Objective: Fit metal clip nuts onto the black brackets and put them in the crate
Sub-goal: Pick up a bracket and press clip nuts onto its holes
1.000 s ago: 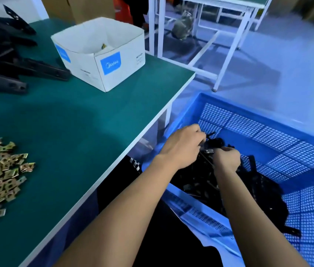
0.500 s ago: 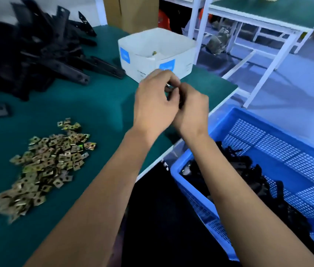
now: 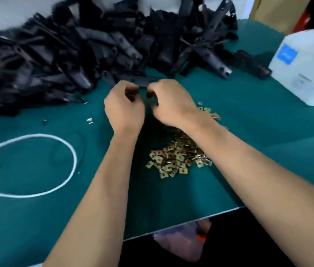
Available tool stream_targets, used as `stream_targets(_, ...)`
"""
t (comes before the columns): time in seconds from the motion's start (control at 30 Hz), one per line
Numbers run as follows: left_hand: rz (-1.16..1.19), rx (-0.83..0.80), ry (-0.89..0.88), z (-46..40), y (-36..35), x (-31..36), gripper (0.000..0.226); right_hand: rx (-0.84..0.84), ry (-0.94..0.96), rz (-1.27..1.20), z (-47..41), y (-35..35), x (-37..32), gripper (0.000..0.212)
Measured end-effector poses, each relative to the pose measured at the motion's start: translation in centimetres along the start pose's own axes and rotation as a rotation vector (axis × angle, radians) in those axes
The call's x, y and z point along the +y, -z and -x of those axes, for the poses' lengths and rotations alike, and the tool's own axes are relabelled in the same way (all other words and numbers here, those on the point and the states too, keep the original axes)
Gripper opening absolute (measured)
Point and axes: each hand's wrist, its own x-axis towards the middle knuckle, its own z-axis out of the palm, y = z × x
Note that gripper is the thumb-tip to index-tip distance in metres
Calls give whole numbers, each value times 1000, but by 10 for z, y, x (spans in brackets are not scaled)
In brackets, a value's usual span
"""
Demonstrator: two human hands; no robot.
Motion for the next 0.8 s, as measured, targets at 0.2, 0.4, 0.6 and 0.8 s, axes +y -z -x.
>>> stream_targets(0.2,154,303,338,-21,15,-23,17,-200,106,47,-58,-49,-49,43)
stream_targets(0.4,337,309,566,-32,10,-27,11,-37,53,-154,-63,-53,-47,23)
stream_targets(0.6,1206,-46,958,-44,18,-24,58,241,43,-465,-40,-25,-14,30)
stream_targets(0.8,1065,-696,729,-27,13,-9,31,208,148,-494,-23,11,14,57)
